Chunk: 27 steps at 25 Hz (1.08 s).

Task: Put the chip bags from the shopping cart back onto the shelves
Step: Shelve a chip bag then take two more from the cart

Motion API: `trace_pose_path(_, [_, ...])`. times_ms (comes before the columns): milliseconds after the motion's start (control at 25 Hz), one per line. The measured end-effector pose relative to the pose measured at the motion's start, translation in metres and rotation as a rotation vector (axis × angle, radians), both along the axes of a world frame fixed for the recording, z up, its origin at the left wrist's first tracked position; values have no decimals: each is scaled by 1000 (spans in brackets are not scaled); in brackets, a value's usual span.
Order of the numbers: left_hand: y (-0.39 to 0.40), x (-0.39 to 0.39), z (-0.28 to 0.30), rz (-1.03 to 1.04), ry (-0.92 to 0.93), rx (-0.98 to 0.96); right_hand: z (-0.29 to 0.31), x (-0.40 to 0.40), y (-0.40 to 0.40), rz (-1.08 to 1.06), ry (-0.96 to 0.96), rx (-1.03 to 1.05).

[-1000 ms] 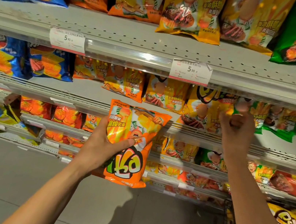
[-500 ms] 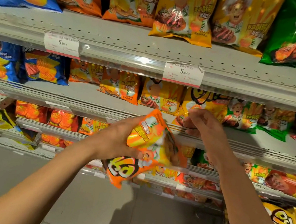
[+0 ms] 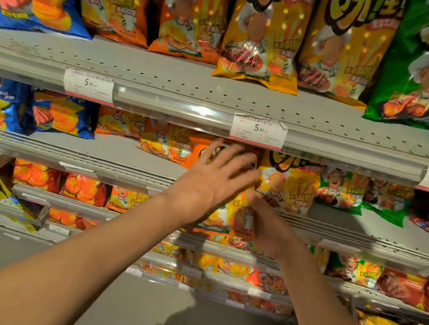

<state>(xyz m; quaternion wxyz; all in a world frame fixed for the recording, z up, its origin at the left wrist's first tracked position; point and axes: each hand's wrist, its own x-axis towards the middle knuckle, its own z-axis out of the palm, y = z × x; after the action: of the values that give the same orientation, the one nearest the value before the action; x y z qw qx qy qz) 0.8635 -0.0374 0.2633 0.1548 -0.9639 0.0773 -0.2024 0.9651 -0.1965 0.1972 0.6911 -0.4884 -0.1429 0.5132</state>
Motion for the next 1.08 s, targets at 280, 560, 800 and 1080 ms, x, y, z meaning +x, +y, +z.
trace_pose_path(280, [43, -51, -49, 426, -70, -1109, -19, -13, 9, -167, -229, -142])
trace_pose_path(560, [71, -63, -72, 478, 127, -884, 3, -11, 18, -247, -370, -186])
trace_pose_path(800, [109, -88, -73, 566, 267, -696, 33, -10, 48, -292, -502, -186])
trace_pose_path(1080, [165, -130, -82, 467, 149, -779, 11, -60, 55, -176, -544, -230])
